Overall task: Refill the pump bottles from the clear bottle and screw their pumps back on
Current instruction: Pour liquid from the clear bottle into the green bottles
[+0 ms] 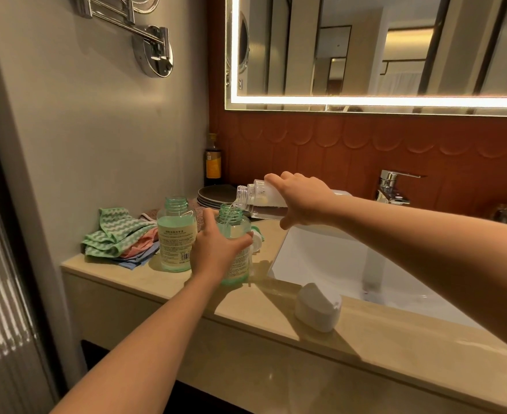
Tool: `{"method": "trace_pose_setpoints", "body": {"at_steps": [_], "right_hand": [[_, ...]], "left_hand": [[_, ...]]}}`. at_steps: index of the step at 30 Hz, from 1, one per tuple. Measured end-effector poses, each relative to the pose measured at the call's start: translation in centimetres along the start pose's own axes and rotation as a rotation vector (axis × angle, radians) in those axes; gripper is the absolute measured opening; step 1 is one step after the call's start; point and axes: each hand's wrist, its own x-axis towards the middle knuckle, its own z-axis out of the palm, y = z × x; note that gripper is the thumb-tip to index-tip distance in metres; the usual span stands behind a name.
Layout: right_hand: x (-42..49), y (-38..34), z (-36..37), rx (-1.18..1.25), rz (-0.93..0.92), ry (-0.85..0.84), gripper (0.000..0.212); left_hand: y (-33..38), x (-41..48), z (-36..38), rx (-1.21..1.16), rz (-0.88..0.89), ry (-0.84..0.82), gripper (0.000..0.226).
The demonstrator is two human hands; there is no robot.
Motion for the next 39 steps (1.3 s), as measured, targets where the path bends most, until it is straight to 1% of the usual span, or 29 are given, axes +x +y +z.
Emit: {"method": "trace_pose_setpoints", "body": {"at_steps": [39], "right_hand": [[-0.1,-0.4,-1.1,-0.075,-0.043,0.000,0.091]], "left_hand": [[0.3,-0.3,-0.2,-0.013,-0.006,-0.015,0.069]]}}
